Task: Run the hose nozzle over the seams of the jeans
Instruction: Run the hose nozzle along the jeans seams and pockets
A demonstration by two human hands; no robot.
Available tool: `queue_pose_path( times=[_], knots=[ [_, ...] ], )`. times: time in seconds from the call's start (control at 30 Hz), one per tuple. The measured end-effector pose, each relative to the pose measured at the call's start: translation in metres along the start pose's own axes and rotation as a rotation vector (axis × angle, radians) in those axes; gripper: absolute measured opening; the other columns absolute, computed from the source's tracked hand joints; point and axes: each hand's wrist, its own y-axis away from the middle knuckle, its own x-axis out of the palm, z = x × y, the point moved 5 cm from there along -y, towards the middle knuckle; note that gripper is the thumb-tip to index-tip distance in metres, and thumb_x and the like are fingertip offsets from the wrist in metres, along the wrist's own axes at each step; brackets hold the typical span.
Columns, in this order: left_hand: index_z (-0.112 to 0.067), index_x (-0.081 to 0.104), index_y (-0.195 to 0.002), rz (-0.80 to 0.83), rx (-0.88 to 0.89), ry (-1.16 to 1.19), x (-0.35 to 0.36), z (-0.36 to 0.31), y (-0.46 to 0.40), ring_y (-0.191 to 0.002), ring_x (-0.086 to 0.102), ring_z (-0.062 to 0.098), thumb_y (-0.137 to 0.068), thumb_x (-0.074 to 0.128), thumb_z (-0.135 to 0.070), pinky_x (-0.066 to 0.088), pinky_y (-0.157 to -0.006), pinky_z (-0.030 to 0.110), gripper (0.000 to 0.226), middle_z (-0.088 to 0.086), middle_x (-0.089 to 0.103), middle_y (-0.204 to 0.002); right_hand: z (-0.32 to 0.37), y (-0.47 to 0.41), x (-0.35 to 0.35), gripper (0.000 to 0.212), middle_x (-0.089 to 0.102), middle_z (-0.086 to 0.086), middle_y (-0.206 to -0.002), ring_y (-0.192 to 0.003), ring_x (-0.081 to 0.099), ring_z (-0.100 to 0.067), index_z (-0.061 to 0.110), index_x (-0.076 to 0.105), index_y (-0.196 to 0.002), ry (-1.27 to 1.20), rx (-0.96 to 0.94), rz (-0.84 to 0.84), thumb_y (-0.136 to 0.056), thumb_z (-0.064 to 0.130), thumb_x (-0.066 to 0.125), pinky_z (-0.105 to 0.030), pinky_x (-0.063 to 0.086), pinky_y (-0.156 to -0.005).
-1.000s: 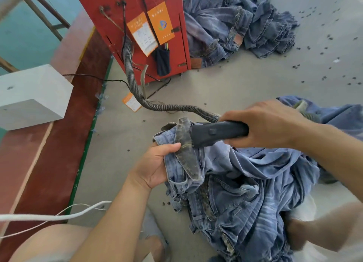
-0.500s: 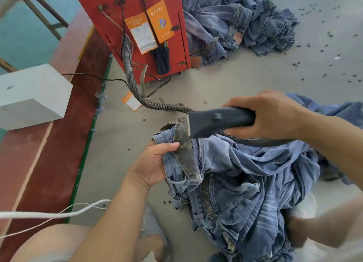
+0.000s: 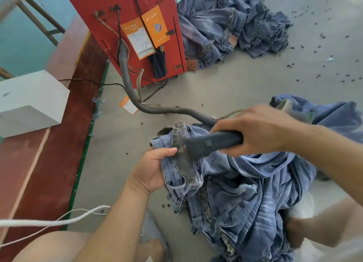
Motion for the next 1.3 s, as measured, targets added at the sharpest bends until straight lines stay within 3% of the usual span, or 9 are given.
queue_pose_path(
  times=[0.1,0.27,0.4,0.57,0.77,0.87,0.97,1.17,1.3],
  knots=[
    [0.006,0.070,-0.123,0.025,-0.036,-0.038,0.004,0.006,0.000,-0.097,0.073,0.036,-0.072,0.081,-0.006,0.062,-0.085,0.049,0.053,0.025,0.072,-0.110,0.014,-0.009,0.008,0.042,0.064,0.025,-0.068,-0.061,0.063,0.000,0.041,0.064,-0.115,-0.219,-0.019,-0.054,-0.082,0.064,0.053,-0.016,0.047,-0.058],
    [0.005,0.070,-0.123,0.033,-0.029,-0.015,-0.005,0.005,0.004,-0.104,0.073,0.040,-0.084,0.060,0.001,0.061,-0.086,0.050,0.040,0.026,0.072,-0.115,-0.044,-0.012,-0.011,0.029,0.067,0.016,-0.072,-0.070,0.062,-0.002,0.036,0.068,-0.102,-0.291,0.217,-0.116,-0.079,0.055,0.067,-0.036,0.051,-0.066],
    [0.003,0.074,-0.117,0.030,-0.060,-0.049,-0.006,0.007,0.007,-0.100,0.075,0.038,-0.082,0.060,0.002,0.062,-0.083,0.048,0.038,0.024,0.074,-0.112,-0.040,-0.018,0.009,0.019,0.067,0.021,-0.074,-0.070,0.062,0.000,0.035,0.069,-0.098,-0.338,0.194,0.007,-0.084,0.045,0.076,-0.018,0.044,-0.061],
    [0.003,0.076,-0.113,0.017,-0.061,-0.080,-0.008,0.005,0.008,-0.099,0.075,0.038,-0.075,0.067,-0.001,0.062,-0.082,0.048,0.040,0.023,0.075,-0.110,-0.037,-0.028,-0.002,0.018,0.069,0.013,-0.077,-0.070,0.063,-0.004,0.033,0.070,-0.102,-0.479,0.188,-0.168,-0.087,0.040,0.078,-0.016,0.046,-0.063],
    [0.003,0.076,-0.114,0.020,-0.068,-0.070,-0.013,0.006,0.008,-0.101,0.074,0.038,-0.078,0.063,-0.004,0.061,-0.086,0.049,0.039,0.023,0.075,-0.112,-0.035,-0.015,0.008,0.019,0.069,0.023,-0.081,-0.070,0.063,0.002,0.036,0.069,-0.102,-0.426,0.216,0.086,-0.086,0.042,0.079,-0.016,0.044,-0.060],
    [0.001,0.078,-0.110,0.001,-0.072,-0.080,-0.017,0.005,0.008,-0.100,0.074,0.039,-0.072,0.067,-0.006,0.061,-0.083,0.048,0.040,0.022,0.075,-0.110,-0.020,-0.026,0.012,0.020,0.067,0.015,-0.075,-0.070,0.062,-0.004,0.032,0.067,-0.099,-0.467,0.188,-0.102,-0.088,0.044,0.077,-0.019,0.046,-0.063],
    [0.000,0.078,-0.111,-0.001,0.003,0.023,-0.026,-0.004,0.011,-0.101,0.073,0.041,-0.068,0.075,-0.013,0.060,-0.084,0.052,0.045,0.022,0.075,-0.111,-0.038,-0.025,-0.004,0.018,0.066,0.021,-0.076,-0.068,0.061,0.001,0.033,0.066,-0.102,-0.503,0.254,-0.241,-0.090,0.042,0.077,-0.015,0.043,-0.060],
    [-0.014,0.080,-0.103,-0.071,0.254,0.175,-0.045,-0.029,0.017,-0.107,0.072,0.032,-0.092,0.051,-0.031,0.055,-0.099,0.053,0.036,0.011,0.077,-0.111,-0.053,-0.009,0.015,0.019,0.067,0.016,-0.079,-0.071,0.061,-0.002,0.038,0.065,-0.101,-0.256,0.332,0.086,-0.086,0.046,0.074,-0.035,0.050,-0.067],
    [-0.010,0.075,-0.116,-0.068,0.229,0.166,-0.040,-0.022,0.013,-0.116,0.067,0.039,-0.086,0.063,-0.033,0.052,-0.103,0.057,0.040,0.017,0.071,-0.123,-0.018,-0.024,0.014,0.025,0.070,0.008,-0.083,-0.074,0.064,-0.011,0.029,0.068,-0.107,-0.420,0.186,-0.095,-0.088,0.043,0.077,-0.030,0.051,-0.069]
  ],
)
